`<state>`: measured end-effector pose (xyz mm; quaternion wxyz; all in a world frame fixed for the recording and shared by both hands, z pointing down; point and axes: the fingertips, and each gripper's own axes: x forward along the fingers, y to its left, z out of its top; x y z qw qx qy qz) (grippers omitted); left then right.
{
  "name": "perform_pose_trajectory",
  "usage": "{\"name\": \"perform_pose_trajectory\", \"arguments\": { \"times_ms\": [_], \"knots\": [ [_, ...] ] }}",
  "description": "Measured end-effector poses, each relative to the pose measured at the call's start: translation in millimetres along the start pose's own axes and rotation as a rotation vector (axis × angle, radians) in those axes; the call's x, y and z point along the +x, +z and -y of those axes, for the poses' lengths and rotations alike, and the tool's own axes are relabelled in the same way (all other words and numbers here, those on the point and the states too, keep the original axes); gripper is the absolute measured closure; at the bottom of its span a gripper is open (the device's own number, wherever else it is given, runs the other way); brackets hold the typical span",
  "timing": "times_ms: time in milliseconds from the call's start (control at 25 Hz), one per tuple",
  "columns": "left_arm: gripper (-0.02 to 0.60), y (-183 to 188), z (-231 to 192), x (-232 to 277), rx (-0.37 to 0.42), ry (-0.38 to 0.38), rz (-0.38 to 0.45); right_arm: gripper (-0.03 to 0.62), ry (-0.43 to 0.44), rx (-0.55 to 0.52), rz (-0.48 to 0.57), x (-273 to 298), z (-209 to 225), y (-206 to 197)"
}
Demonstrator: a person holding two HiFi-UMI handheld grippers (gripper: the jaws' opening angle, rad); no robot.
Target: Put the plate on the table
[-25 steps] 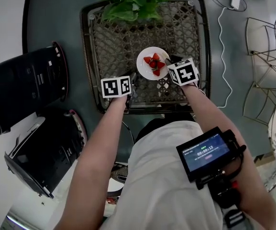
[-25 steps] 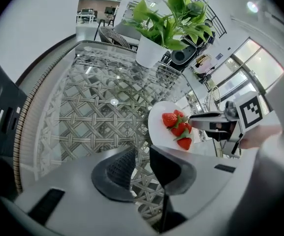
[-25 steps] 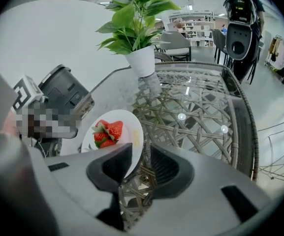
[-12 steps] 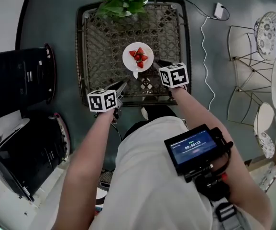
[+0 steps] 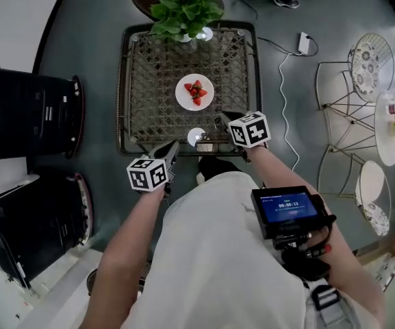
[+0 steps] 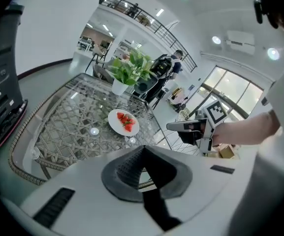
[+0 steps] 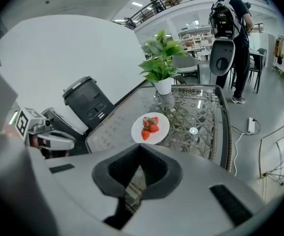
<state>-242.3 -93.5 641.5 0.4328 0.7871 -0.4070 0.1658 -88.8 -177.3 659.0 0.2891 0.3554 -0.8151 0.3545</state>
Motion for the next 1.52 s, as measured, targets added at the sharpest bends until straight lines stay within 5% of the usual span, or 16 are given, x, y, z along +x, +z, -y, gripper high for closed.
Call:
{"name": "perform_pose_trajectory", "arguments": {
  "times_ms": [160,480,1520],
  "knots": [
    [0.577,-0.7,24.4,-26.6,0.047,-0.033,0.073,0.589,0.066,-0.05,0.02,-27.4,-25.9,-9.5],
    [0.577,-4.1,34.3,-77.2,0.016,-0.021,0.223,0.589,0.217,-0.021,0.154,-76.4,-79.1,-17.9],
    [0.577,-54.9,77.6,-118.4,0.042,-0.041,0.268,0.589,0.255,-0.063,0.183,-129.7,-128.6,-78.2]
  ]
}}
